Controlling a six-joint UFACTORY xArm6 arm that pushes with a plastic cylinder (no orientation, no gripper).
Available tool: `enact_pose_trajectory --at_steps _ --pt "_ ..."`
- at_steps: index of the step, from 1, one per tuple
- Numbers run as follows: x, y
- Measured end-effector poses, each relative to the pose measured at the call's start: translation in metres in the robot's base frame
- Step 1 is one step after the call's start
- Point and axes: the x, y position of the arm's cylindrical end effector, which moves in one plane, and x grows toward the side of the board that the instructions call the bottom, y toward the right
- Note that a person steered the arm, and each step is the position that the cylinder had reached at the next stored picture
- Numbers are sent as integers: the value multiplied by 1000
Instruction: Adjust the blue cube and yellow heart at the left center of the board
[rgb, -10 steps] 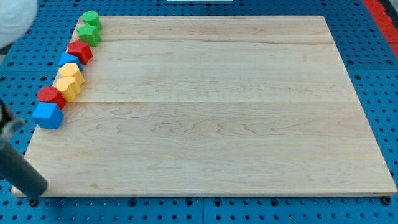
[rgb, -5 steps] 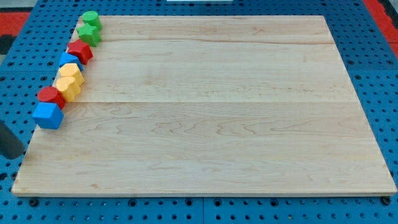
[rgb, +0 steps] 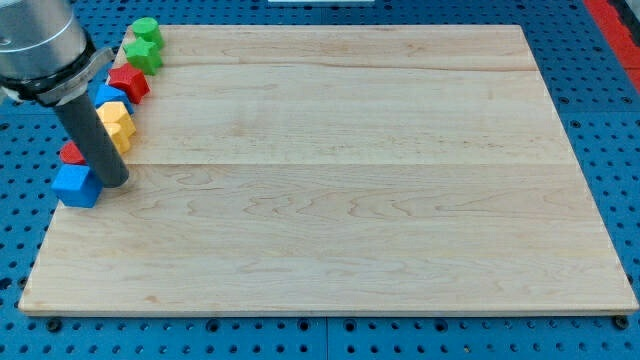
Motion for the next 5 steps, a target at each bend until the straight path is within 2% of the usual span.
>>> enact_pose_trajectory --at_steps 2,3,5 --pt "-17 14" --pt "-35 -5" --pt "-38 -20"
